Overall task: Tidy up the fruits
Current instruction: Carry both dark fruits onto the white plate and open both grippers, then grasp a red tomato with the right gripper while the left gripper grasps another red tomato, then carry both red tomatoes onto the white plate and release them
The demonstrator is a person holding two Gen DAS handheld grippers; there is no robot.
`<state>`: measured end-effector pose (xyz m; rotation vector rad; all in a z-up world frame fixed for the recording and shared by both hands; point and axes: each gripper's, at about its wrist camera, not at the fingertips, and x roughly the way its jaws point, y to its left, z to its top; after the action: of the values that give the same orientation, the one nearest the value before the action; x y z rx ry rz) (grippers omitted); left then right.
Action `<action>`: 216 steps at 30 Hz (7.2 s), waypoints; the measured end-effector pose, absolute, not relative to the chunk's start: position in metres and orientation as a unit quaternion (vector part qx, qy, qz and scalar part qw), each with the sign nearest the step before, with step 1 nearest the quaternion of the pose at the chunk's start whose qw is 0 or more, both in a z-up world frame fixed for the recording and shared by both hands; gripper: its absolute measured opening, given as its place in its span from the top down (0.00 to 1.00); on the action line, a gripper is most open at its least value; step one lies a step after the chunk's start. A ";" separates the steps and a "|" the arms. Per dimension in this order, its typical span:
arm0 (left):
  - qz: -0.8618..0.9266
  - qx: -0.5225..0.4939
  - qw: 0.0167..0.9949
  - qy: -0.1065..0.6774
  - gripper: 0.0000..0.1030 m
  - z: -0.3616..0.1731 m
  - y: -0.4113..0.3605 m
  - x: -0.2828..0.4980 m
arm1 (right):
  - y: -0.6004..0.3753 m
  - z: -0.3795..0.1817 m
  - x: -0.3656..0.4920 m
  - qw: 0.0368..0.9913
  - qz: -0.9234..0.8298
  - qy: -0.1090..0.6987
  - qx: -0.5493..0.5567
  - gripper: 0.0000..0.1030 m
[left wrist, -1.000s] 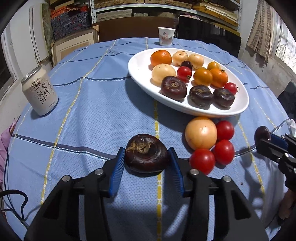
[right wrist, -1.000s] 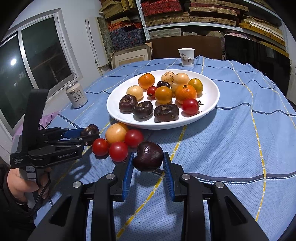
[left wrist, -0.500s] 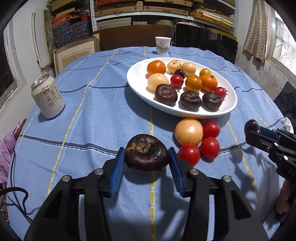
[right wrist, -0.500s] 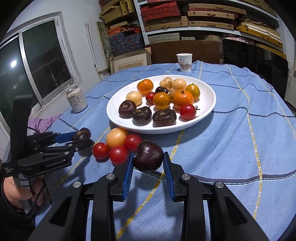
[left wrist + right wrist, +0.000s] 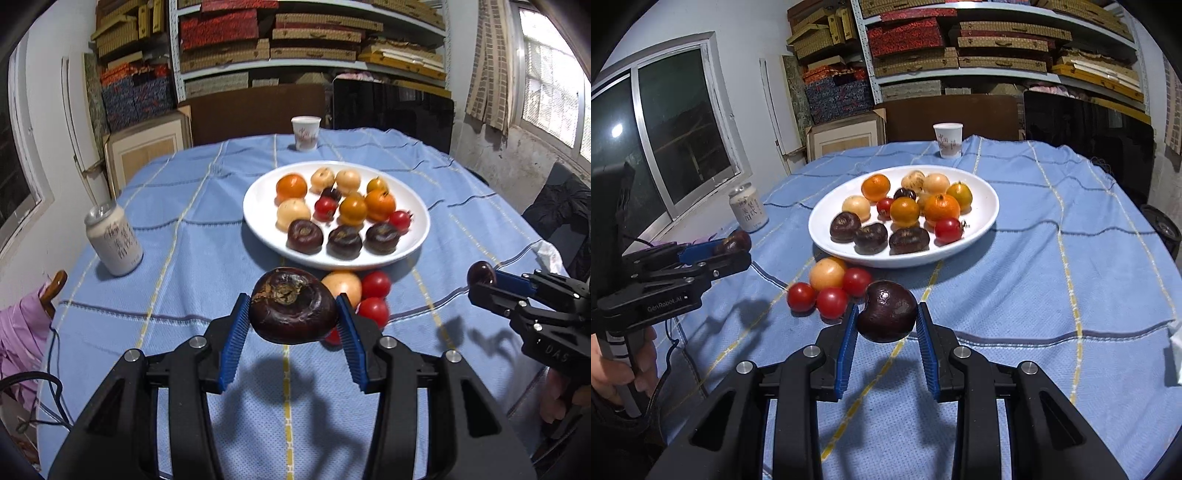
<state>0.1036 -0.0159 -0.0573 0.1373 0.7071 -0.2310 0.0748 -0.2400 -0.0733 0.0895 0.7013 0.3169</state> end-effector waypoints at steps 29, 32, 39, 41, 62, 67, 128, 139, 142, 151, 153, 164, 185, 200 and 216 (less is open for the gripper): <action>-0.130 0.048 0.903 0.406 0.54 -0.063 -0.066 0.280 | -0.228 -0.045 0.278 0.909 0.142 0.393 -0.007 0.68; -0.118 0.047 0.905 0.406 0.40 -0.070 -0.059 0.279 | -0.217 -0.062 0.285 0.902 0.144 0.407 -0.022 0.58; -0.117 0.032 0.924 0.364 0.23 -0.045 -0.034 0.233 | -0.229 -0.038 0.238 0.916 0.154 0.370 -0.005 0.53; -0.119 0.035 0.928 0.352 0.15 -0.040 -0.028 0.214 | -0.229 -0.034 0.215 0.916 0.160 0.368 -0.010 0.51; -0.112 0.047 0.910 0.396 0.10 -0.114 0.013 0.129 | -0.147 -0.110 0.137 0.878 0.187 0.436 -0.064 0.65; -0.105 0.027 0.912 0.397 0.10 -0.113 0.019 0.132 | -0.145 -0.118 0.143 0.877 0.170 0.447 -0.054 0.65; -0.137 0.080 0.891 0.425 0.51 -0.130 -0.042 0.155 | -0.212 -0.102 0.082 0.901 0.168 0.395 0.060 0.71; -0.142 0.049 0.906 0.395 0.51 -0.108 -0.023 0.135 | -0.216 -0.101 0.081 0.905 0.162 0.388 0.068 0.71; -0.147 0.038 0.912 0.382 0.51 -0.095 -0.013 0.122 | -0.218 -0.099 0.078 0.907 0.164 0.381 0.072 0.72; -0.162 0.041 0.927 0.336 0.51 -0.034 -0.012 0.129 | -0.246 -0.058 0.096 0.922 0.147 0.350 0.068 0.72; -0.164 0.036 0.929 0.330 0.51 -0.022 -0.012 0.138 | -0.253 -0.041 0.102 0.929 0.140 0.336 0.058 0.72; -0.155 0.122 0.883 0.425 0.32 -0.113 -0.036 0.154 | -0.254 -0.058 0.099 0.920 0.161 0.351 0.066 0.72; -0.206 0.051 0.902 0.376 0.72 -0.071 -0.018 0.131 | -0.255 -0.058 0.090 0.920 0.166 0.349 0.068 0.72; -0.191 0.030 0.896 0.401 0.72 -0.050 -0.053 0.280 | -0.236 -0.027 0.243 0.913 0.173 0.369 0.023 0.71; -0.164 0.026 0.917 0.363 0.12 -0.060 -0.023 0.208 | -0.217 -0.051 0.173 0.904 0.202 0.375 -0.033 0.55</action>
<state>0.2085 -0.0232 -0.0595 0.0529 0.7473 -0.3369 0.1731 -0.2173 -0.0511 -0.0685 0.7748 0.4164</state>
